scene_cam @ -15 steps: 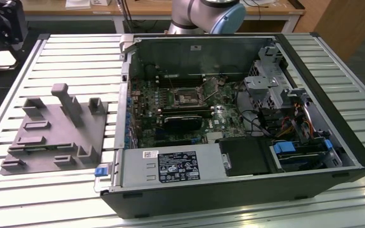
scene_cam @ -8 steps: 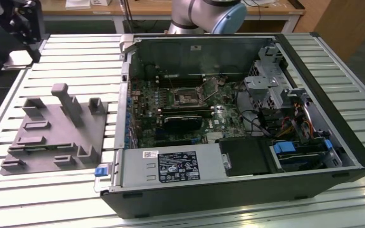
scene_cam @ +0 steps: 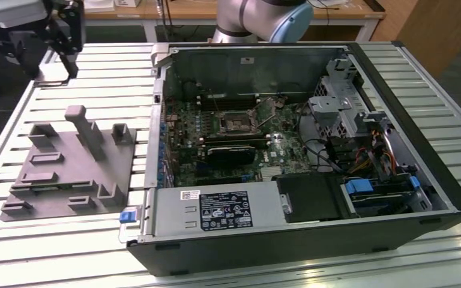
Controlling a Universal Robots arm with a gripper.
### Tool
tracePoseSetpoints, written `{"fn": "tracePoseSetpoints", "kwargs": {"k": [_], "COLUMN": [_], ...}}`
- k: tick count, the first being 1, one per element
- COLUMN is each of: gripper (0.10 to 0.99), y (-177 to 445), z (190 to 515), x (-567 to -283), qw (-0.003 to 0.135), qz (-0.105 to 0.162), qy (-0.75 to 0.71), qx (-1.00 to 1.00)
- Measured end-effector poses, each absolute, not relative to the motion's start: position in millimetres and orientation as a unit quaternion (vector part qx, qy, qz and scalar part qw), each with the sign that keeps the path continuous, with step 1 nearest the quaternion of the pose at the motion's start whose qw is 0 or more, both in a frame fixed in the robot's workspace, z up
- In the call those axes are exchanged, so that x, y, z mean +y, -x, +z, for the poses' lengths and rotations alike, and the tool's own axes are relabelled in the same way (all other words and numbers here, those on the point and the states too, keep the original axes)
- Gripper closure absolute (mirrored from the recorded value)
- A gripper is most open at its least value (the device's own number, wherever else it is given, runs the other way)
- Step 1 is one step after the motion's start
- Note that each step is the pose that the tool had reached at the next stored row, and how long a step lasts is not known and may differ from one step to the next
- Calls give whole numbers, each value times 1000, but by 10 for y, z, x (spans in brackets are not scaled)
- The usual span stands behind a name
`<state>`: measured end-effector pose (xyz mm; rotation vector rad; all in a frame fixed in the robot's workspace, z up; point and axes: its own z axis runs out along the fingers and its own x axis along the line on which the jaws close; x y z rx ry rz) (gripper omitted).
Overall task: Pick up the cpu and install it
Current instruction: 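Pick up the cpu and move it towards the insertion slot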
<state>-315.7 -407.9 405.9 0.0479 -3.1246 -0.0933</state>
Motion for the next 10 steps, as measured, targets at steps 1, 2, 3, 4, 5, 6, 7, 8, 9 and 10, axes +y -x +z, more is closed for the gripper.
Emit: {"fn": "tracePoseSetpoints", "kwargs": {"k": [1, 2, 3, 4, 5, 6, 7, 8, 9, 10], "gripper": [545, 545, 545, 545, 545, 545, 545, 545, 545, 545], "y": [3112, 3067, 3022, 2977, 2932, 2883, 2838, 2793, 2748, 2704], "z": [4060, 4060, 4060, 4059, 4059, 4060, 4060, 4059, 4059, 4060], "x": [-4079, -4079, -4079, -4078, -4078, -4077, -4077, -4077, -4077, -4076], "qw": [8, 8, 8, 8, 8, 8, 8, 8, 8, 8], "qz": [-30, -30, -30, -30, -30, -30, -31, -31, -31, -31], "qy": [-15, -15, -15, -15, -15, -15, -15, -15, -16, -15], "qx": [-999, -999, -999, -999, -999, -999, -999, -999, -999, -999]}}
